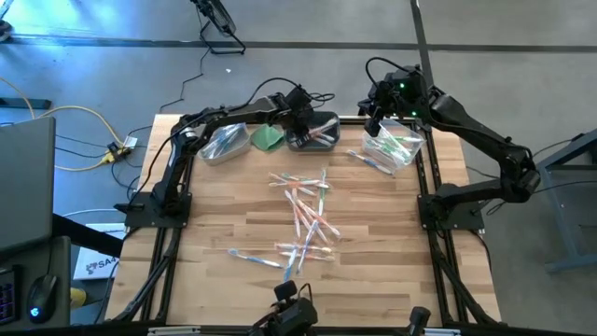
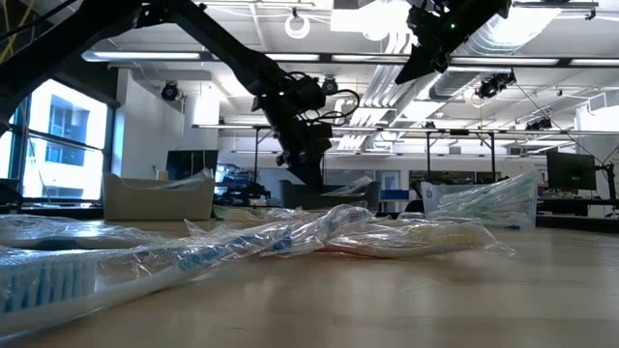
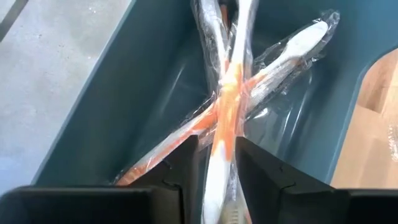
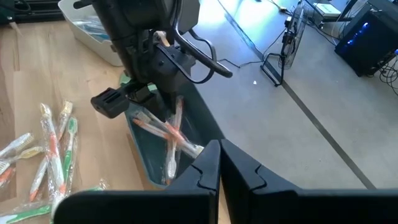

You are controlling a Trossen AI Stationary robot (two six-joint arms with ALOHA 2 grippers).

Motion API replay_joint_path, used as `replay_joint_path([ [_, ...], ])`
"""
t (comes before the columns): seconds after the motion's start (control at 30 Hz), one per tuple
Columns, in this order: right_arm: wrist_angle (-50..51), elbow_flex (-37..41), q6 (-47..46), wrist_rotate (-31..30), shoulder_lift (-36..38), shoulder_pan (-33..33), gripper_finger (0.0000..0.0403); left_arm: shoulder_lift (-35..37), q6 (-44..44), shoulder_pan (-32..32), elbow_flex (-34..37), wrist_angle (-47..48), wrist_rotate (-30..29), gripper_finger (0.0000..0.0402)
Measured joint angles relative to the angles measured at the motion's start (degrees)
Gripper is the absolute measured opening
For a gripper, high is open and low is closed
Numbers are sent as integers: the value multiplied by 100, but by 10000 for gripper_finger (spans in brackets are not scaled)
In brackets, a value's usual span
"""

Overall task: Pick & Place Toothbrushes
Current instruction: Put the orange toothbrush into the blue bin, then put the blue toothbrush into the gray bin

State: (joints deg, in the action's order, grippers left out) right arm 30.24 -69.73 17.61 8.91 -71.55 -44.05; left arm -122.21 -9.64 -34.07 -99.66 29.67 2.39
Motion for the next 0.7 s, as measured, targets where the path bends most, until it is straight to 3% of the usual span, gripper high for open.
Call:
replay_joint_path([
  [0.2,0,0,0,0,0,0,4,3,80,-4,-23,-57,-4,119],
  [0.5,0,0,0,2,0,0,4,63,185,-4,-693,519,-5,116],
  [0.7,0,0,0,0,0,0,4,288,-33,-4,-702,739,283,52],
])
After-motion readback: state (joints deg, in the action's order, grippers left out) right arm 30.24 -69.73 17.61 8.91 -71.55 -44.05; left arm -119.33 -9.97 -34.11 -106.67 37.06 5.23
